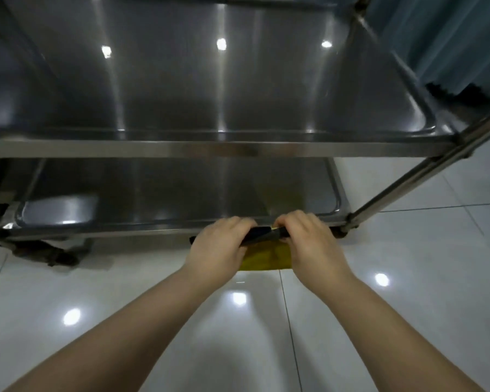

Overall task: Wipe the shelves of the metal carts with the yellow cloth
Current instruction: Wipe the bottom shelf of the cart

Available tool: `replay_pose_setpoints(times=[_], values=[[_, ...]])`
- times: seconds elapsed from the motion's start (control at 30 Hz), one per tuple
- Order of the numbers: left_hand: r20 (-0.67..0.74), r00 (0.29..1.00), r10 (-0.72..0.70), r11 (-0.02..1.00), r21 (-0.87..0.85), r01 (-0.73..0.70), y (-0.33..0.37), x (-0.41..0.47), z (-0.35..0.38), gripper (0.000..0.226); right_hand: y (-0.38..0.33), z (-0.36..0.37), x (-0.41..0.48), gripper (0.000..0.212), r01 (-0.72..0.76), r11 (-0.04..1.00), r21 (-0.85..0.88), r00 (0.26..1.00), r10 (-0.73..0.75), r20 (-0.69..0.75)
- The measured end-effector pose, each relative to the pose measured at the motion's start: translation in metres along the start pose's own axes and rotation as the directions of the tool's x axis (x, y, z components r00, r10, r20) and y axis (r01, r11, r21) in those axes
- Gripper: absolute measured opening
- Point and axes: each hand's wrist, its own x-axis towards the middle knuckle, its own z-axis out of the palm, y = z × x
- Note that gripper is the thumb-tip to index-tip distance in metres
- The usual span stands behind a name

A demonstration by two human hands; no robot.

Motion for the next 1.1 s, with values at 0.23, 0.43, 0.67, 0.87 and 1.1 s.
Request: replay_pose_setpoints(times=[0.23,0.43,0.67,0.87,1.1], values=[[-0.075,0.986,-0.146,0.968,-0.217,0.127,-0.055,0.114,0.065,0.037,0.084,0.068,0.1,0.029,-0.148,0.971,0.189,0.975,0.175,-0.136],[-0.112,0.942,-0.315,0.934,0.136,0.329,-0.137,0.156,0.109,0.052,0.098,0.155,0.149,0.067,-0.27,0.941,-0.203,0.935,0.306,0.178],[-0.16,0.939,-0.305,0.895,0.29,0.34,-0.158,0.161,0.128,0.057,0.112,0.174,0.173,0.07,-0.289,0.912,-0.291,0.929,0.34,0.144],[-0.182,0.937,-0.297,0.893,0.294,0.34,-0.159,0.158,0.13,0.061,0.128,0.167,0.27,0.07,-0.437,0.844,-0.311,0.886,0.463,0.012],[-0.175,0.936,-0.306,0.886,0.308,0.347,-0.154,0.156,0.129,0.059,0.127,0.167,0.266,0.069,-0.201,0.946,-0.254,0.963,0.237,0.124]])
